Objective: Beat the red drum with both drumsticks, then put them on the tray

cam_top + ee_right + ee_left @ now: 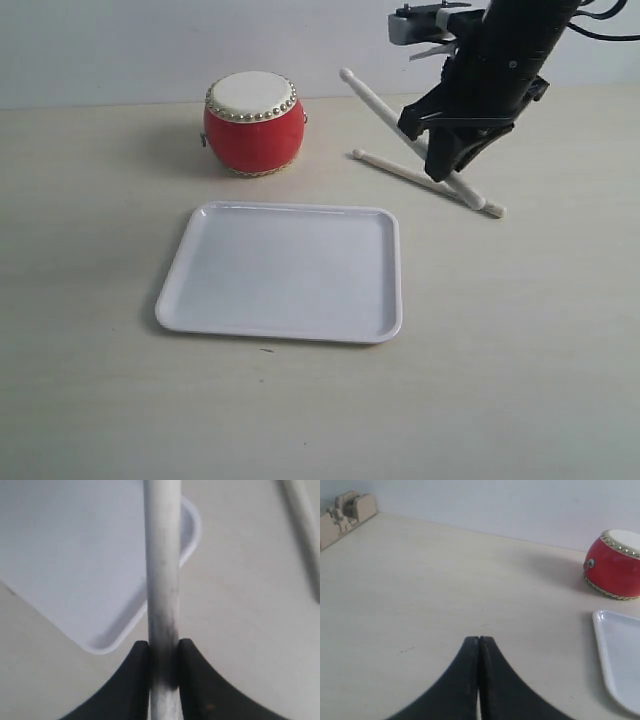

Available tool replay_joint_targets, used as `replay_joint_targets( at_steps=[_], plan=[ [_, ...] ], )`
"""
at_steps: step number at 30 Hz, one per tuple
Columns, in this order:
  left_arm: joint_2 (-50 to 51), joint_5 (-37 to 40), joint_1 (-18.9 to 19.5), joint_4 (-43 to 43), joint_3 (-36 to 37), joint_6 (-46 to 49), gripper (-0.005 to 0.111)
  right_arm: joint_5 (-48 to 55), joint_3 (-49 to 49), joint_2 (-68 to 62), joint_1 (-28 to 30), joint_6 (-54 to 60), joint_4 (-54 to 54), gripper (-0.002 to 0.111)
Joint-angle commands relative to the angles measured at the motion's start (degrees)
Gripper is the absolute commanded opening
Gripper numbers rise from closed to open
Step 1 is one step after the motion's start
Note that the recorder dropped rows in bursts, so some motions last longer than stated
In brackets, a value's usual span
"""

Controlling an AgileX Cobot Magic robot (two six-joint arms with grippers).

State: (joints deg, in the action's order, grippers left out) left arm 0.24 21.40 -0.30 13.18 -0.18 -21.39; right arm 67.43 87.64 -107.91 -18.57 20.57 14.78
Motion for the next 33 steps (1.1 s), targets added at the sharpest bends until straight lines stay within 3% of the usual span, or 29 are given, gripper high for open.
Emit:
replay_joint_targets(
  at_steps=[1, 5, 11, 23, 33],
  plan=[
    [-0.24, -0.04, -0.32, 0.08, 0.18, -0.08, 0.000, -10.09, -8.21, 6.62, -0.06, 13.34, 14.04, 0.000],
    [-0.24, -0.04, -0.32, 0.08, 0.18, -0.08, 0.000, -15.14, -15.21, 9.18, -0.06, 31.80, 34.33, 0.000],
    [-0.24, -0.04, -0.32, 0.08, 0.18, -0.08, 0.000, -7.97, -19.86, 8.10, -0.06, 59.80, 60.39, 0.000],
    [-0.24, -0.04, -0.32, 0.08, 0.18, -0.08, 0.000, -3.78, -19.86, 6.98, -0.06, 74.17, 68.59, 0.000],
    [-0.24, -0.04, -0.32, 0.08, 0.18, -0.08, 0.000, -3.88, -19.86, 6.98, -0.06, 74.19, 69.03, 0.000]
  ],
)
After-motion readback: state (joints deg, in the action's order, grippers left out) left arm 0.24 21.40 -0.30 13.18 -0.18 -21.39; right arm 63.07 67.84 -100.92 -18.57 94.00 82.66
